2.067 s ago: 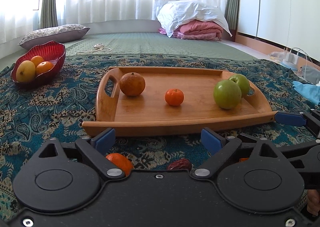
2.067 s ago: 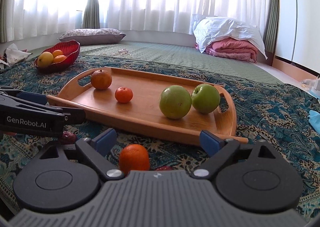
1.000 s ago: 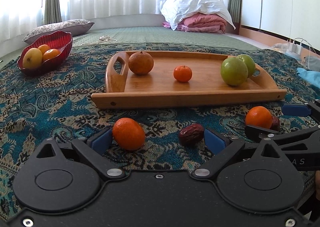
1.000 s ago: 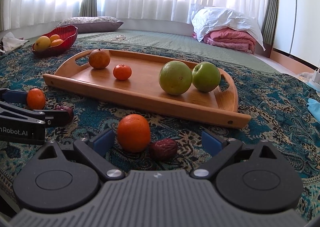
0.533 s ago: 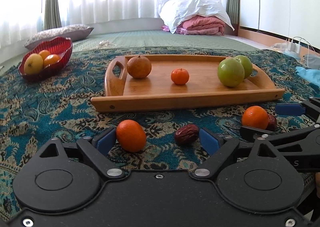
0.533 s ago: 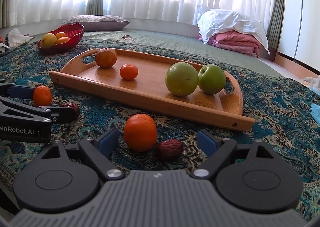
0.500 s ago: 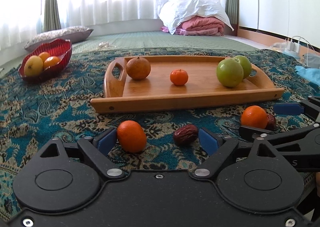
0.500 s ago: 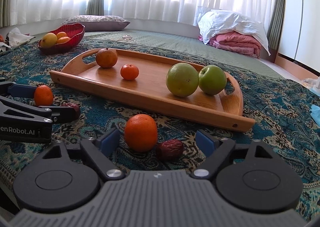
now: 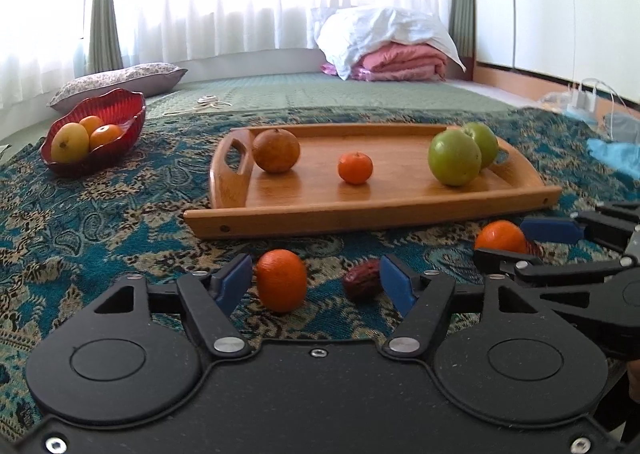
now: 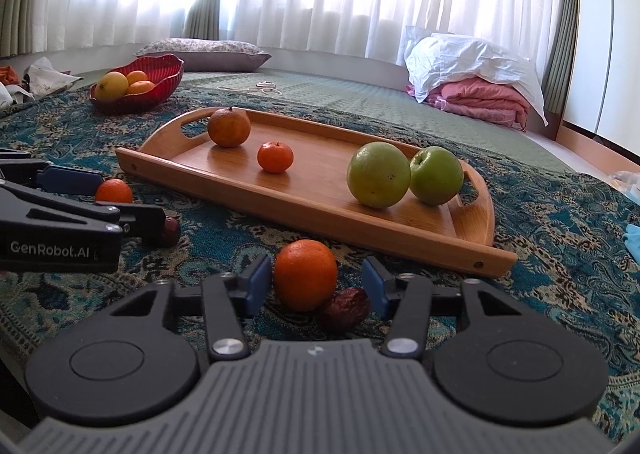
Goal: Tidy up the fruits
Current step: 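Grasp a mandarin with the left gripper while the right gripper grasps an orange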
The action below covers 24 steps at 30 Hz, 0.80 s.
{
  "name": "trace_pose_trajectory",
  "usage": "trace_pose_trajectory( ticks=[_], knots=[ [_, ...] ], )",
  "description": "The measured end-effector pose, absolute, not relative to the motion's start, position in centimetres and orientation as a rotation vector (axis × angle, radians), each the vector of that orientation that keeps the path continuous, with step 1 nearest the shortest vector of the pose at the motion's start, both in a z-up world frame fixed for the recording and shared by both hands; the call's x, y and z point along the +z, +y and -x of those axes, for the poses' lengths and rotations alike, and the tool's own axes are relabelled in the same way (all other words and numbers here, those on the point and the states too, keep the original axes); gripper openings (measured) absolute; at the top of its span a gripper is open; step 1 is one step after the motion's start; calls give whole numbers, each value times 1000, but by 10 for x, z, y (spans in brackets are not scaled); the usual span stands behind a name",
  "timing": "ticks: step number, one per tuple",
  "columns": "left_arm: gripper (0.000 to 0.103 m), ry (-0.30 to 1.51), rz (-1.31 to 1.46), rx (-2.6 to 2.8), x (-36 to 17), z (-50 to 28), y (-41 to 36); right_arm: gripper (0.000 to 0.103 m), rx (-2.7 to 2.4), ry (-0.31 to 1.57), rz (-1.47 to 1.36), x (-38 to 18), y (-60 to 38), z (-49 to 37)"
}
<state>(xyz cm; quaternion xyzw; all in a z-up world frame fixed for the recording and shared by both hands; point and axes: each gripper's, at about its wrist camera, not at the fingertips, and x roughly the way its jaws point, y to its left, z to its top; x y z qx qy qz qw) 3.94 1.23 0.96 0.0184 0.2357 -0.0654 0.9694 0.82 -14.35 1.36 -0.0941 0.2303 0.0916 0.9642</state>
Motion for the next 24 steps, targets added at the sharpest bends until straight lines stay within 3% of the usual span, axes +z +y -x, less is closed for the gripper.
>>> trace_pose_trajectory(
  ticks=[6, 9, 24],
  knots=[
    [67, 468, -18, -82, 10, -41, 23, 46, 207, 461, 186, 16, -140, -8],
    [57, 501, -9, -59, 5, -46, 26, 46, 209, 470, 194, 14, -137, -9],
    [50, 539, 5, -75, -4, -56, 23, 45, 200, 504, 184, 5, -135, -14]
  ],
)
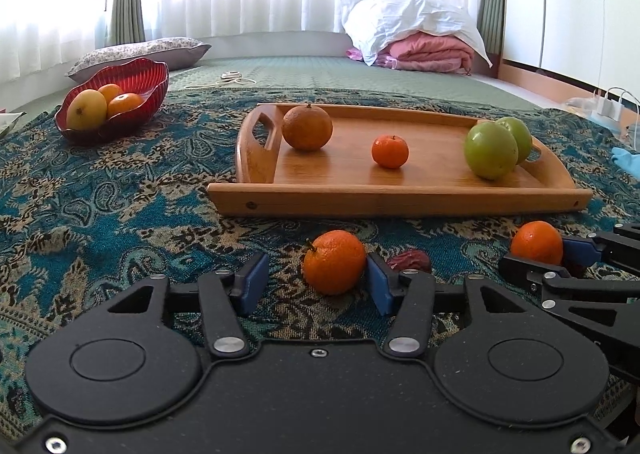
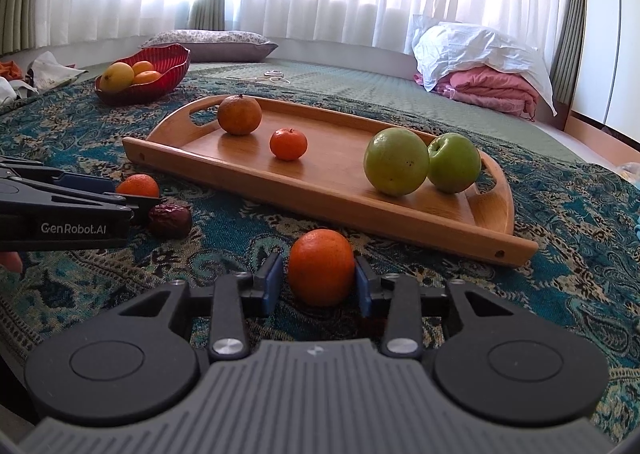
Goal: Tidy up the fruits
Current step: 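Grasp a mandarin with the left gripper while the right gripper grasps an orange, then carry the mandarin and orange with both grippers over the tray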
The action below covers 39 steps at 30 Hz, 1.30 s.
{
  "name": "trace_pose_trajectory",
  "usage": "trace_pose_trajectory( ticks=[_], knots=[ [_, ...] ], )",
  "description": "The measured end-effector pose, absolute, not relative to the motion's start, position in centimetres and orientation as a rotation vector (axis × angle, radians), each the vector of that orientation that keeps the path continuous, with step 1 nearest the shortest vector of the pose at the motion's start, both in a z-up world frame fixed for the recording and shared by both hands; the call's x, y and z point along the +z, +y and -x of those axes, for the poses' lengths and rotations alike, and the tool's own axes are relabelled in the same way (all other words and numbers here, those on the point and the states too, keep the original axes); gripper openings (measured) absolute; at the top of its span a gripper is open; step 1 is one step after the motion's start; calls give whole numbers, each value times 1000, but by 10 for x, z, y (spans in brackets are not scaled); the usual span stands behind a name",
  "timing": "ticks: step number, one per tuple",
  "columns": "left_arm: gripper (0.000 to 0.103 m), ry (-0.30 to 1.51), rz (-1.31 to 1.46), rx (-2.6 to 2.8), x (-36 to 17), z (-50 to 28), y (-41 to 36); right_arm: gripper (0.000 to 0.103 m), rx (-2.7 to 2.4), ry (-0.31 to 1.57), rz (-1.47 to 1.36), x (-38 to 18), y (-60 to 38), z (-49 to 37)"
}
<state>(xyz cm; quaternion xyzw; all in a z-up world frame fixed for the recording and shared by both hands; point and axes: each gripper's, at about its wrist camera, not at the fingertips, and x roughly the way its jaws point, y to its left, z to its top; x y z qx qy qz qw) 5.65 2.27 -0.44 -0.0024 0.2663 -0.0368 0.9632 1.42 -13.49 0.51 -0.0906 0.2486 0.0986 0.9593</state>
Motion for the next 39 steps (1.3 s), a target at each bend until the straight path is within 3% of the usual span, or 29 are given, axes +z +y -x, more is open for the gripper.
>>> trace_pose_trajectory(
  ticks=[3, 6, 25, 39],
  knots=[
    [44, 544, 0, -87, -5, -57, 20, 43, 200, 505, 183, 5, -135, -14],
    [30, 544, 1, -110, -4, -57, 18, 39, 196, 503, 184, 5, -135, -15],
    [30, 472, 8, -112, 31, -77, 15, 38, 159, 430, 118, 39, -147, -30],
    [30, 473, 98, -187, 80, -148, 12, 38, 112, 432, -57, 91, -185, -102]
  ],
)
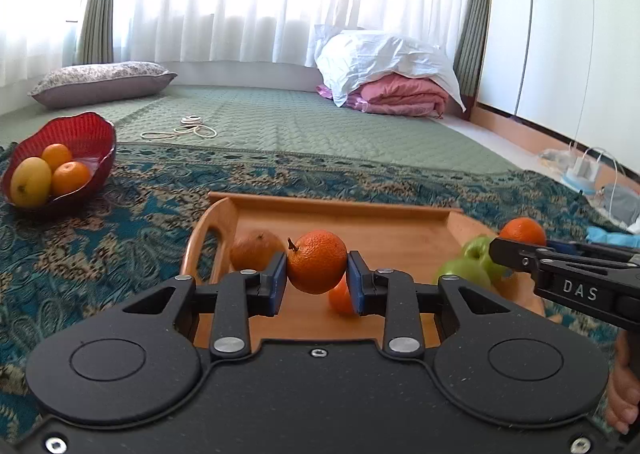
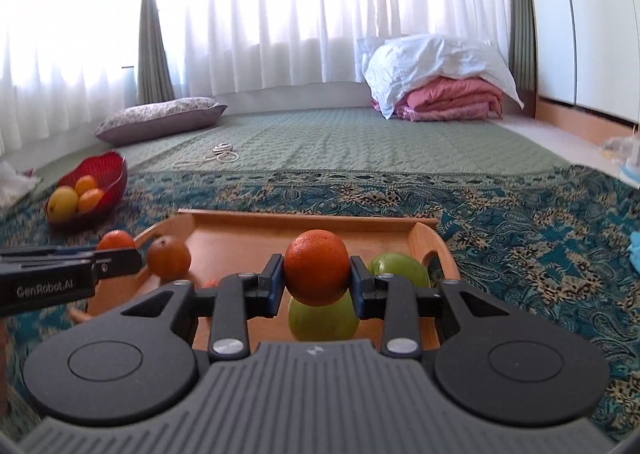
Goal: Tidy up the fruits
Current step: 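Carry the mandarin and orange with both grippers over the tray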
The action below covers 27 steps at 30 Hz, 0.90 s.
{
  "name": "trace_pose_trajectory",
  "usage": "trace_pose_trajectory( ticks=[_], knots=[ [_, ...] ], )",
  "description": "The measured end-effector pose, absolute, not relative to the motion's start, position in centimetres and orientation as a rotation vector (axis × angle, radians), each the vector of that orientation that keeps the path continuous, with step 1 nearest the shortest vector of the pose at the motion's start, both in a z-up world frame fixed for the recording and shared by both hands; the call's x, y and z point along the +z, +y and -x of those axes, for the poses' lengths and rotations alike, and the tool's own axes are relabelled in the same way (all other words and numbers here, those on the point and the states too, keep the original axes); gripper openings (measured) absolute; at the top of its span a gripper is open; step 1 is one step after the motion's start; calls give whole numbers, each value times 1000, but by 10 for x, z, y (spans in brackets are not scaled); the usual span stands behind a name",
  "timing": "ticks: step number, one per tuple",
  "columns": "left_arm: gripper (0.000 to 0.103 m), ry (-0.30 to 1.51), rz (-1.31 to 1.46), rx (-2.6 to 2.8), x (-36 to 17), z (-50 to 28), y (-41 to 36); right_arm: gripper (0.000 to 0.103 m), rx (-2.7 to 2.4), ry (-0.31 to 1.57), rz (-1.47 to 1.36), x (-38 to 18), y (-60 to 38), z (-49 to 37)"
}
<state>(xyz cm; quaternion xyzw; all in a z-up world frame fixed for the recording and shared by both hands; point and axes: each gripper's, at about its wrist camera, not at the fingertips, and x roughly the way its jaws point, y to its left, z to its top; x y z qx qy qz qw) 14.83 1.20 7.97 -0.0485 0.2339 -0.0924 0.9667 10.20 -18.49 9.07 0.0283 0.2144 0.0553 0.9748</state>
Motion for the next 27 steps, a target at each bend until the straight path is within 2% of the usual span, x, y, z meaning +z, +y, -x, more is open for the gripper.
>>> trace_pose_trajectory(
  ticks=[13, 27],
  knots=[
    [30, 659, 81, -212, 69, -248, -5, 38, 94, 633, -116, 83, -193, -192],
    [30, 714, 38, -221, 41, -273, -23, 38, 93, 687, -71, 64, -191, -217]
  ],
)
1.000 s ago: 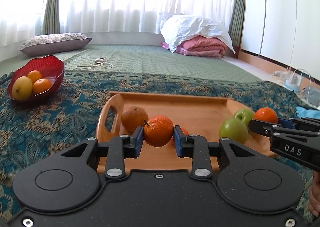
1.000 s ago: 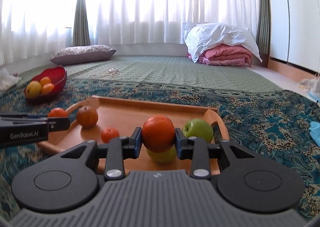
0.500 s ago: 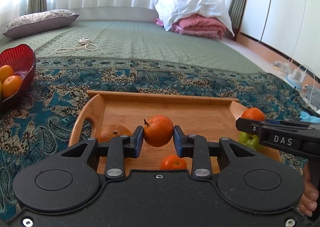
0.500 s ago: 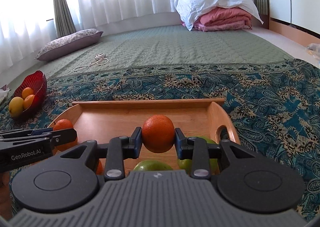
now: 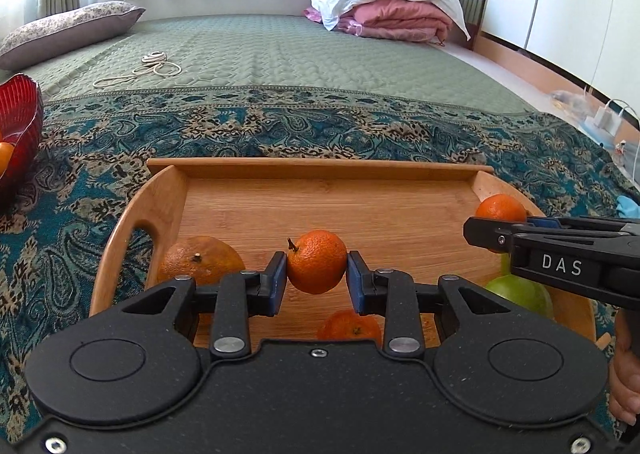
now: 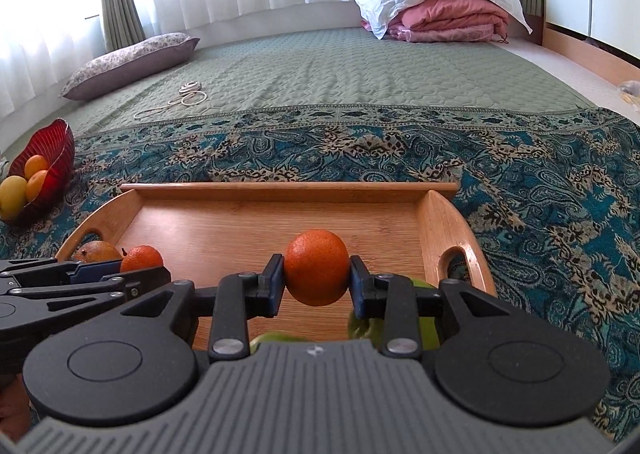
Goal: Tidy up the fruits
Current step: 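Carry the mandarin and orange with both grippers over the tray, then lower the mandarin and orange onto the tray and open both grippers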
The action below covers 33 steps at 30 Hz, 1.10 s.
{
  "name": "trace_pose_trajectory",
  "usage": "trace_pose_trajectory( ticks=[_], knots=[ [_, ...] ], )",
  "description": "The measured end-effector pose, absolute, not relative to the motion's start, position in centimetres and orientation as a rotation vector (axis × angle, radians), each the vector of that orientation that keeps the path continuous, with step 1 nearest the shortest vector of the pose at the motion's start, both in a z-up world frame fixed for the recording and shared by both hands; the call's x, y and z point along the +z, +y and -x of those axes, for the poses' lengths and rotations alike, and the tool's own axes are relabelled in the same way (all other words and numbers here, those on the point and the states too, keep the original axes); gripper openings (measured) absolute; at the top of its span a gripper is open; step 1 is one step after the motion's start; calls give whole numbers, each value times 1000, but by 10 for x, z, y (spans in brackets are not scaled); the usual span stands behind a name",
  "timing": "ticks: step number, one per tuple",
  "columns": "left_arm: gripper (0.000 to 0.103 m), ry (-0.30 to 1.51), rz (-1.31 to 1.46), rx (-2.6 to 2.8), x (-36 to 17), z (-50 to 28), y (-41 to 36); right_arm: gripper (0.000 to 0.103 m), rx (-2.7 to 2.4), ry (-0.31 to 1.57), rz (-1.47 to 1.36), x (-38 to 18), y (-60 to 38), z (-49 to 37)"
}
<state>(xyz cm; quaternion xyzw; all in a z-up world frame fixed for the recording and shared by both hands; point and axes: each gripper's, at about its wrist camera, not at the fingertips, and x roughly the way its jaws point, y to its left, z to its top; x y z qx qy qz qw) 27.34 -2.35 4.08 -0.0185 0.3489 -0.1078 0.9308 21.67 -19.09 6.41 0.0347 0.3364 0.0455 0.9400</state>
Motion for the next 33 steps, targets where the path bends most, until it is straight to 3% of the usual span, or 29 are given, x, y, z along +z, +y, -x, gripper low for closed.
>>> trace_pose_trajectory(
  ticks=[33],
  knots=[
    [30, 742, 38, -226, 26, -278, -26, 38, 172, 728, 17, 53, -170, -214]
  ],
)
